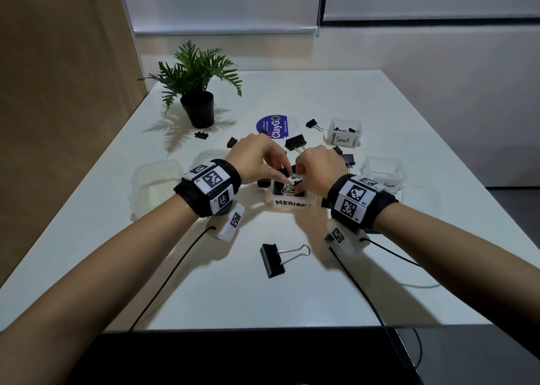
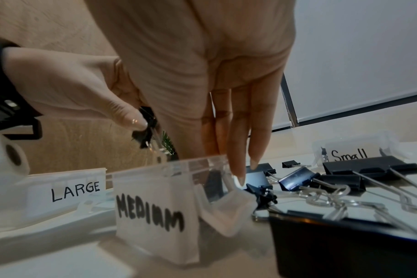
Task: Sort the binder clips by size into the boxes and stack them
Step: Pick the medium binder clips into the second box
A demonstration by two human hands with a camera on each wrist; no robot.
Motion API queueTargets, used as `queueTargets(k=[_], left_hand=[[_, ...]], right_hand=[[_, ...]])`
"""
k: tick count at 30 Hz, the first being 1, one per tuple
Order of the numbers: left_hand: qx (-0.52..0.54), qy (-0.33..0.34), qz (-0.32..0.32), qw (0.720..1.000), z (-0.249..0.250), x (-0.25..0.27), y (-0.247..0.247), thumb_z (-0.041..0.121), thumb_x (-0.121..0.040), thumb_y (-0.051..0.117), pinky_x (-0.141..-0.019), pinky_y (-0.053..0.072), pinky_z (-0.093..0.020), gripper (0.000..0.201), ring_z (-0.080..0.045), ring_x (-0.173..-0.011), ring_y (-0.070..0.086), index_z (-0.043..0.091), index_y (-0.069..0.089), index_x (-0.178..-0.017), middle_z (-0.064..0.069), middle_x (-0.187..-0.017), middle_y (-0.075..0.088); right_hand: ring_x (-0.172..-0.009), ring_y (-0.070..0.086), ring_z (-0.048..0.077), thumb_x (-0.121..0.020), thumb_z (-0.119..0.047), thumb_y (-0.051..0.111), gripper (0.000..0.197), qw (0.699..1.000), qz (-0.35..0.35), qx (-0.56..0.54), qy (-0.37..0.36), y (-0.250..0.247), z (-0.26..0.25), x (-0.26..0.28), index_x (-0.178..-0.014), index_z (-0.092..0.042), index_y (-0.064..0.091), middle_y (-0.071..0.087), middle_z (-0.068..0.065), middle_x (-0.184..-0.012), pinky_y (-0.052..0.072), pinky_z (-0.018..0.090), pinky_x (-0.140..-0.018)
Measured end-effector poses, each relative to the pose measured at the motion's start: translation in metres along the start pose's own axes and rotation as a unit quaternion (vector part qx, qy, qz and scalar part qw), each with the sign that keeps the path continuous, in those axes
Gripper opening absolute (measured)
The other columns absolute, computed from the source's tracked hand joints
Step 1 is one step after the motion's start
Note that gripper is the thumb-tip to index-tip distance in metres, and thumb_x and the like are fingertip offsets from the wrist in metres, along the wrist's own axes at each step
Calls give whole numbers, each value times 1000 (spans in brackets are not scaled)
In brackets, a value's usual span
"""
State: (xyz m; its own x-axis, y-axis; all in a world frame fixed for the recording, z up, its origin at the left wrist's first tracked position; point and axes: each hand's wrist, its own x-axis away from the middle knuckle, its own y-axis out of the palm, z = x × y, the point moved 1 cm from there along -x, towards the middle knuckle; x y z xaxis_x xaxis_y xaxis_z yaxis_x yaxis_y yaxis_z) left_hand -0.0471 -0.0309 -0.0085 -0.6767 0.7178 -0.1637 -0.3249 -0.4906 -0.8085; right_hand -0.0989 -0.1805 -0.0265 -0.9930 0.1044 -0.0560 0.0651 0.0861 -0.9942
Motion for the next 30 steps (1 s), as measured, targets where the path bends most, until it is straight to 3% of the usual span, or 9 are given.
queueTargets(k=[6, 11, 14, 17, 23, 30], left_hand=[[-54, -7, -34, 998, 0, 2, 9, 19, -66, 86, -71, 55, -27, 16, -1, -68, 68, 17, 74, -77, 8, -72, 73], [-100, -21, -27, 994, 4, 0, 15, 16, -68, 84, -63, 45, -25, 13, -4, -58, 54, 19, 75, -78, 15, -67, 57], [-163, -14, -35, 986, 6, 2, 21, 23, -70, 83, -64, 42, -28, 13, -14, -75, 51, 22, 76, -81, 4, -85, 54], [-231, -38, -28, 972, 6, 4, 22, 27, -71, 80, -66, 35, -30, 14, -15, -91, 42, 21, 74, -82, 1, -95, 49], [-241, -80, -36, 967, 8, -4, 18, 30, -64, 86, -67, 36, -30, 18, -14, -89, 39, 21, 76, -77, 5, -90, 44], [-231, -101, -31, 967, 13, -4, 27, 18, -67, 83, -66, 42, -35, 13, -24, -103, 44, 16, 70, -70, -2, -105, 48]], right_hand=[[-91, 63, 28, -72, -27, 80, 23, 1000, 3, 0, 0, -1, -1, 1, -89, -19, 67, 66, 6, -99, 39, 28, -64], [-89, 63, 27, -73, -28, 80, 23, 1000, 3, 6, -1, -2, -2, 2, -90, -19, 67, 66, 5, -97, 39, 28, -63], [-90, 63, 28, -75, -24, 78, 20, 1000, 2, 8, -1, -3, -2, 4, -91, -18, 68, 66, 7, -98, 38, 28, -63], [-88, 63, 28, -77, -19, 74, 13, 1000, -1, 11, -1, -4, -3, 4, -89, -18, 67, 65, 7, -97, 37, 28, -63], [-87, 62, 28, -77, -17, 72, 12, 1000, -1, 10, 1, -4, -2, 3, -87, -19, 67, 65, 7, -96, 36, 27, -62], [-89, 64, 29, -76, -21, 75, 16, 1000, 3, 11, 1, -2, -3, 3, -89, -18, 66, 65, 8, -97, 37, 28, -63]])
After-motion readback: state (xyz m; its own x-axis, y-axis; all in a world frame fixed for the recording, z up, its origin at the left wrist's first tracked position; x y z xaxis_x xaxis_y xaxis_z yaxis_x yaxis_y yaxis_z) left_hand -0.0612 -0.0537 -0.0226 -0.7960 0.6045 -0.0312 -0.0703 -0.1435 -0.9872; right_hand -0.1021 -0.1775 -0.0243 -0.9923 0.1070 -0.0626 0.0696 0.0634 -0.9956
